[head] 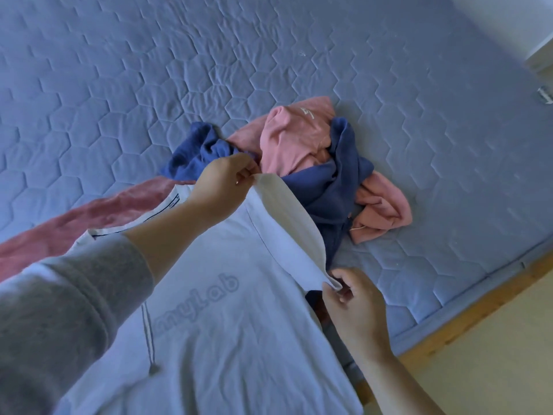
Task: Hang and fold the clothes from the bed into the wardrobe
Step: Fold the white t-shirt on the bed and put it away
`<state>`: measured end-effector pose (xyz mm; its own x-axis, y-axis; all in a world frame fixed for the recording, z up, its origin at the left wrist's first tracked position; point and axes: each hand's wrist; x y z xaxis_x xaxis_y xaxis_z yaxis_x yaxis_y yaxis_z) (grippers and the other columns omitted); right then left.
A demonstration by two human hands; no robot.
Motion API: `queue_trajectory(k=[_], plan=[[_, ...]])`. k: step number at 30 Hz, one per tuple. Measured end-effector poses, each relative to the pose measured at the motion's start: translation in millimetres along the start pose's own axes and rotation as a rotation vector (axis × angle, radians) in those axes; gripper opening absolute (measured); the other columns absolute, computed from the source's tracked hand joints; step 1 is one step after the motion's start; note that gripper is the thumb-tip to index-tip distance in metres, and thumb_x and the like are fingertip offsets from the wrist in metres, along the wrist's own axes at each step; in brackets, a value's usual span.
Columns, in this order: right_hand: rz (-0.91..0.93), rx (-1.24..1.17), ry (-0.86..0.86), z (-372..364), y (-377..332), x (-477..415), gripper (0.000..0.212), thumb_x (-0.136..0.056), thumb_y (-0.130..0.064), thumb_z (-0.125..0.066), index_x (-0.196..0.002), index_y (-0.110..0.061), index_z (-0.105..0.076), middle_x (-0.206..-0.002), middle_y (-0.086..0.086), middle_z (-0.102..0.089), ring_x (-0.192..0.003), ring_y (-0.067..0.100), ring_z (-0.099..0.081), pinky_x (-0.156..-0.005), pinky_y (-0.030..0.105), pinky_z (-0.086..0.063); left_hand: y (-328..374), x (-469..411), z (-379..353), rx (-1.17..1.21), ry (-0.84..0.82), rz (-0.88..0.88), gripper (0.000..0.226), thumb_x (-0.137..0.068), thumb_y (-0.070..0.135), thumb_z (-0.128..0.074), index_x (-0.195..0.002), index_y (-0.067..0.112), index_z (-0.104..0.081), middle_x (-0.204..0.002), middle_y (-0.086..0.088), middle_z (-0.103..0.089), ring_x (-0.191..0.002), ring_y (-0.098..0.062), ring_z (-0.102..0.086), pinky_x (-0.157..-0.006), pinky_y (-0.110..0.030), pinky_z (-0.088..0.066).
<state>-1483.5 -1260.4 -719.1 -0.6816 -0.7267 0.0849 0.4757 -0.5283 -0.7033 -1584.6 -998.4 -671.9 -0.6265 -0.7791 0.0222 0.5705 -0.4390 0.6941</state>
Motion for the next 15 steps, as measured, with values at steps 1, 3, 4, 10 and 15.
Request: queue_trajectory(k=[1,3,4,10,15], plan=[[0.052,0.022,-0.024,-6,-5,6,0.02,-0.078,-0.003,-0.068,-0.08,-0.022,-0.062,-0.074,-0.013,-0.056,-0.069,0.007,-0.054,-0.06,0.023,-0.043,-7,7,5,0.01,0.019,0.023,0.016,-0.087,0.0,-0.053,-0.092,0.008,-0.066,-0.08,0.001,-0.064,-0.08,-0.023,-0.063,-0.074,-0.032,-0.047],[0.152,0.071,-0.082,-18,-14,16,0.021,-0.075,-0.004,-0.067,-0.081,-0.023,-0.063,-0.076,-0.014,-0.055,-0.071,0.006,-0.053,-0.062,0.026,-0.046,-25,23,14,0.009,0.057,0.059,0.018,-0.085,-0.003,-0.052,-0.09,0.007,-0.065,-0.08,0.0,-0.065,-0.079,-0.023,-0.064,-0.071,-0.029,-0.045],[0.19,0.095,-0.112,-25,-17,20,0.02,-0.074,-0.004,-0.068,-0.082,-0.022,-0.064,-0.078,-0.014,-0.056,-0.073,0.007,-0.054,-0.066,0.028,-0.048,-35,32,18,-0.003,0.064,0.068,0.018,-0.084,-0.005,-0.053,-0.09,0.007,-0.065,-0.082,0.0,-0.066,-0.08,-0.023,-0.064,-0.07,-0.027,-0.044],[0.284,0.384,-0.451,-71,-9,36,0.019,-0.08,-0.016,-0.062,-0.098,-0.023,-0.064,-0.094,-0.009,-0.056,-0.092,0.015,-0.057,-0.068,0.026,-0.048,-117,90,18,-0.269,-0.182,0.133,0.031,-0.085,-0.007,-0.048,-0.108,0.013,-0.056,-0.113,-0.008,-0.064,-0.097,-0.031,-0.063,-0.078,-0.04,-0.05],[0.175,0.301,-0.707,-96,2,44,0.035,-0.091,-0.021,-0.053,-0.125,-0.026,-0.06,-0.113,-0.008,-0.06,-0.101,0.007,-0.058,-0.086,0.018,-0.045,-158,127,-6,-0.358,-0.306,0.42,0.048,-0.098,0.011,-0.042,-0.144,0.021,-0.033,-0.146,-0.007,-0.04,-0.117,-0.028,-0.053,-0.093,-0.039,-0.041]])
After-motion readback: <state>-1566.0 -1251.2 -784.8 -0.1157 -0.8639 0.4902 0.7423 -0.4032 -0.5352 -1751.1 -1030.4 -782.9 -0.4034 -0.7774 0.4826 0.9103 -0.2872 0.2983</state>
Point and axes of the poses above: each hand's wrist, its own x-axis away from the middle knuckle, its own z-axis out of the back of the hand, y = z × x
